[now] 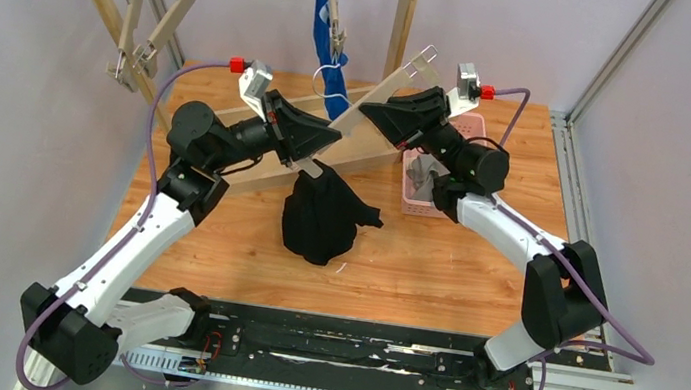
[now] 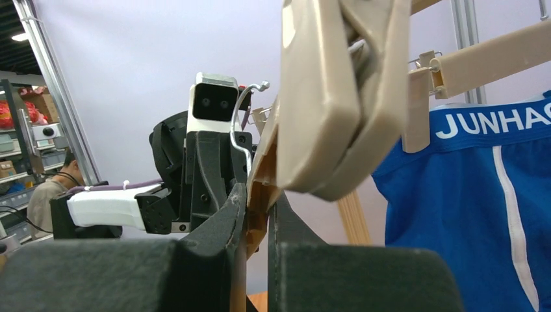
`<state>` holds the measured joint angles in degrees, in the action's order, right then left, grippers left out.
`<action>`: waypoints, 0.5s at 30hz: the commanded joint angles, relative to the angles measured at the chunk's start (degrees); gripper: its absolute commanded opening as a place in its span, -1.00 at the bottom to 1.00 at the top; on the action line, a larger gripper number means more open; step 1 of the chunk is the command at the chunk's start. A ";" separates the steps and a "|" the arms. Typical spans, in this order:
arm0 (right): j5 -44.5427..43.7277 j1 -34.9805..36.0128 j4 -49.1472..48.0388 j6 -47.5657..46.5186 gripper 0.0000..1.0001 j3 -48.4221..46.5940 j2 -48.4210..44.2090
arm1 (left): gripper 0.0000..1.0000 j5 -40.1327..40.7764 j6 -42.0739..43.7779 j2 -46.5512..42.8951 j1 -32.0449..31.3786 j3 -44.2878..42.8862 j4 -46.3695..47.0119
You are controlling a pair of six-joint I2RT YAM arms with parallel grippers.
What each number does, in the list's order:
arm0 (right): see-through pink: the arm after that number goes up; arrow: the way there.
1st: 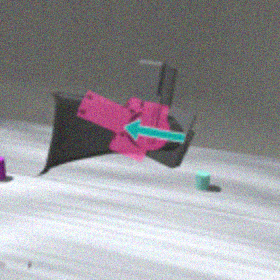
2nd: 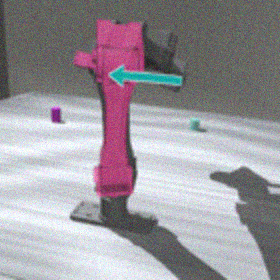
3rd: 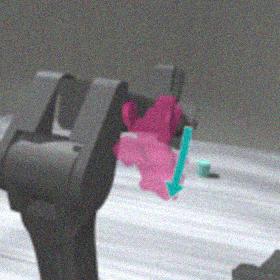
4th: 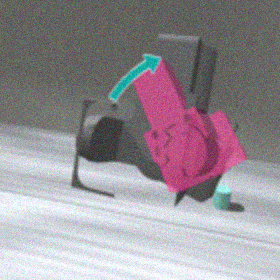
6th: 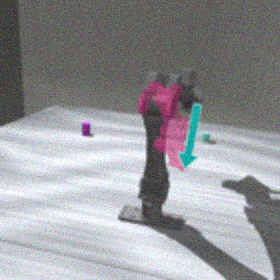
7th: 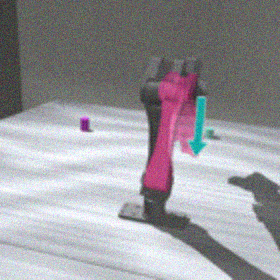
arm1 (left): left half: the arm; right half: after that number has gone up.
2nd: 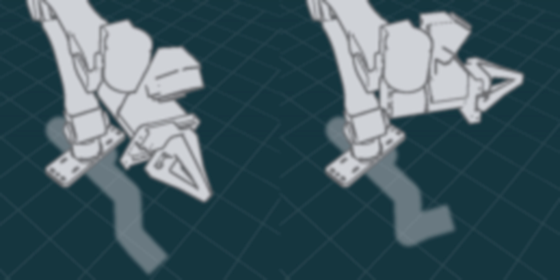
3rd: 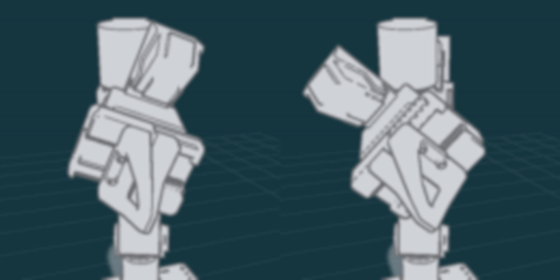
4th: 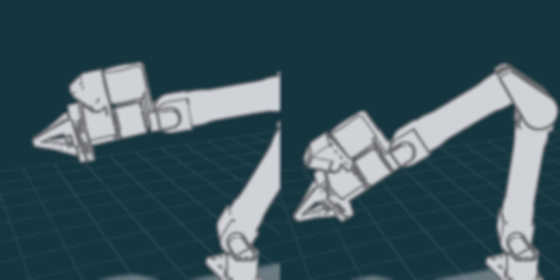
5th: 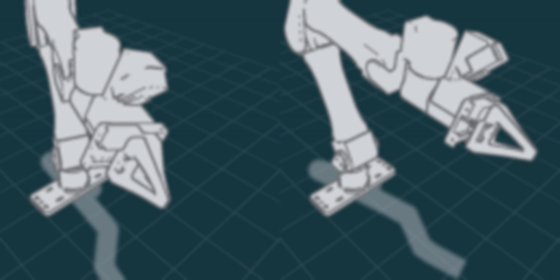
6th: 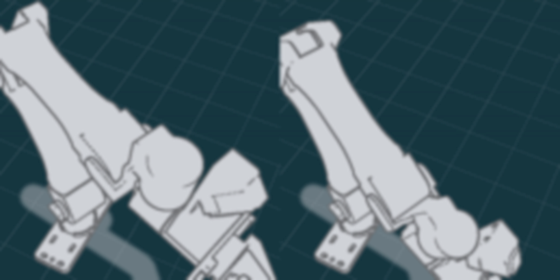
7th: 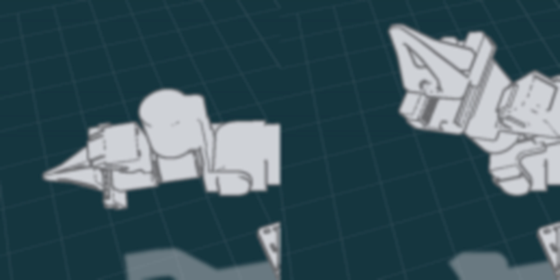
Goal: Remove the underwear clipped to the hanger
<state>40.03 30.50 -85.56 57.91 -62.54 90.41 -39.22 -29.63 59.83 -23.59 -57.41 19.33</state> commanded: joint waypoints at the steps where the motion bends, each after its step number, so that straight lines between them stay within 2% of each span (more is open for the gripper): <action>1: 3.16 1.24 0.32 -1.98 -0.99 -2.53 0.59 | -0.99 -0.71 -0.66 1.02 -1.71 0.01 2.20; 5: 3.04 1.30 -0.65 -1.93 -0.99 -2.19 0.32 | -0.95 -0.57 -0.69 0.54 -1.77 0.77 2.27; 7: 3.07 1.31 -1.04 -1.92 -0.99 -1.96 0.01 | -0.72 0.42 -0.87 0.10 -1.73 1.54 2.29; 9: 3.39 1.23 -1.09 -2.01 -0.99 -1.89 -0.61 | -0.39 1.31 -1.11 -0.62 -1.76 2.83 2.29; 13: 3.98 1.27 -1.20 -1.85 -0.99 -1.21 -2.20 | -0.22 1.55 -0.55 -1.52 -1.72 4.05 1.39; 15: 4.29 1.26 -1.11 -1.88 -0.99 -0.68 -3.31 | 0.01 2.81 0.74 -2.13 -1.72 4.06 -0.68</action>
<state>43.48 31.07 -84.44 57.63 -63.16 90.24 -38.02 -29.95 59.70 -24.71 -53.47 20.16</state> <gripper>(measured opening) 0.087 0.420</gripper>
